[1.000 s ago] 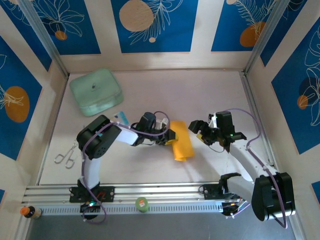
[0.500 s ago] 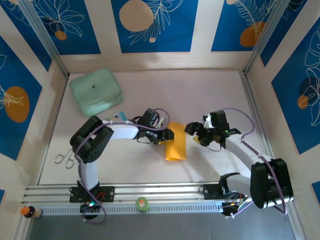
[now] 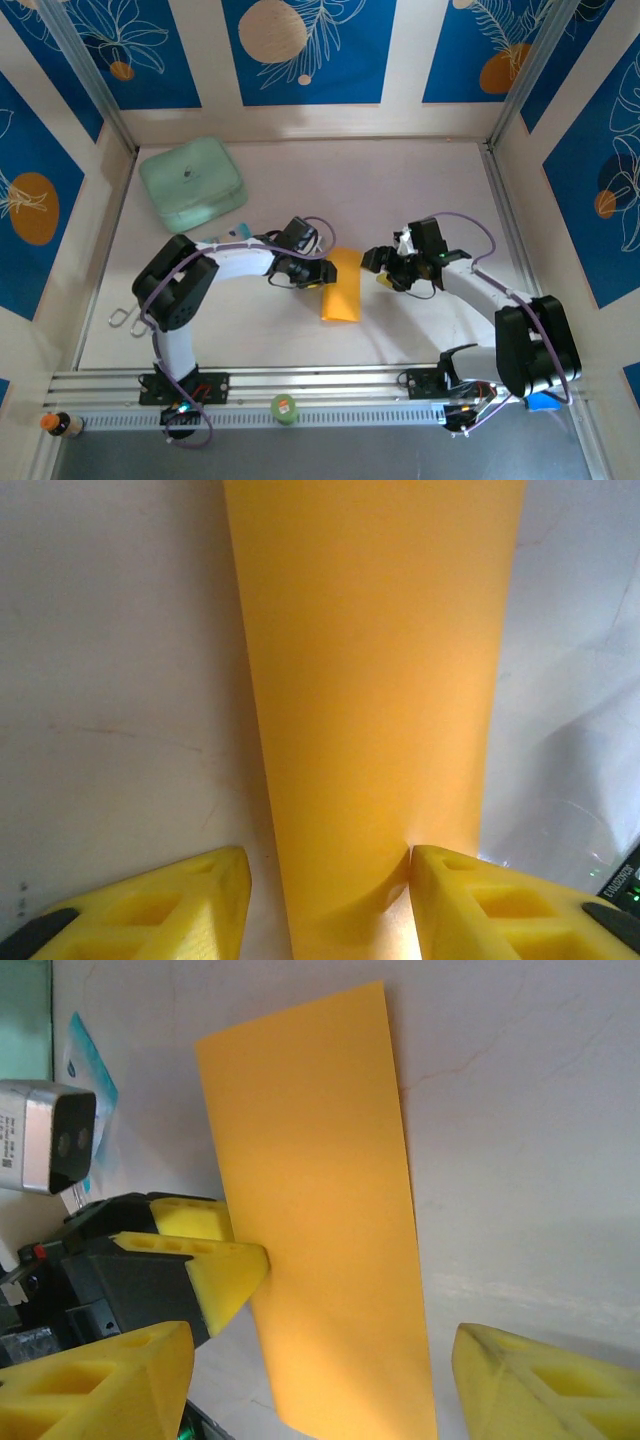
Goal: Fold a paper plane with a square sheet of paper (pick it up from the middle)
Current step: First fold the square sheet of paper in half at the center of the table.
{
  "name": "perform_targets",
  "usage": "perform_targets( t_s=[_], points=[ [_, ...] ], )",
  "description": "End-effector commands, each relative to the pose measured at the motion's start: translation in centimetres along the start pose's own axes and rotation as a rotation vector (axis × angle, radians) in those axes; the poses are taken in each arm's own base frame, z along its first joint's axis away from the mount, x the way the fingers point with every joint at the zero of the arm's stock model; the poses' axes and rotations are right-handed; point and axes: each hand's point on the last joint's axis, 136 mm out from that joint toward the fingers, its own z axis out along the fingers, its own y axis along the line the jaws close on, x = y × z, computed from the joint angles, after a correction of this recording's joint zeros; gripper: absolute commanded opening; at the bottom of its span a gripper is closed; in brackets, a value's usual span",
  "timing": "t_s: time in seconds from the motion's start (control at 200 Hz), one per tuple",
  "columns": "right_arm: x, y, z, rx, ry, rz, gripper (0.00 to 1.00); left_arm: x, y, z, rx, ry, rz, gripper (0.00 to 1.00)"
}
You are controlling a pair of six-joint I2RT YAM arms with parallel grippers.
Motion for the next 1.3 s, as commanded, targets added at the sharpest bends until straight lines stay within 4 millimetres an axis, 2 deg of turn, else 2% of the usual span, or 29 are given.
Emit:
perform_targets(
  t_s=[0.0, 0.125, 0.32, 0.5, 0.65, 0.715, 0.865, 1.29],
  points=[
    [0.0, 1.8, 0.1, -0.043, 0.027, -0.041, 0.69, -0.4, 0.7, -1.4, -0.073, -0.027, 0.014, 0.48],
    [0.2, 2.1, 0.4, -0.042, 0.040, -0.054, 0.67, -0.3, 1.6, -1.4, -0.121, -0.032, 0.000, 0.48],
    [0.5, 2.0, 0.9, -0.045, 0.052, -0.052, 0.65, 0.0, 1.9, -1.1, -0.127, -0.010, -0.002, 0.47],
    [0.8, 2.5, 1.4, -0.054, 0.067, -0.061, 0.56, 0.0, 2.2, -0.7, -0.152, 0.014, -0.001, 0.45],
    [0.8, 2.6, 1.7, -0.050, 0.073, -0.064, 0.55, 0.3, 3.1, -0.8, -0.200, 0.031, -0.001, 0.44],
    [0.8, 2.7, 1.9, -0.050, 0.071, -0.070, 0.55, 0.3, 2.8, -0.7, -0.190, 0.039, 0.013, 0.45],
    [0.9, 3.1, 2.5, -0.055, 0.103, -0.077, 0.46, 0.5, 2.4, -0.2, -0.163, 0.070, 0.038, 0.47],
    [1.0, 2.8, 2.8, -0.033, 0.101, -0.065, 0.45, 0.9, 2.5, -0.1, -0.171, 0.106, 0.070, 0.50]
  ],
)
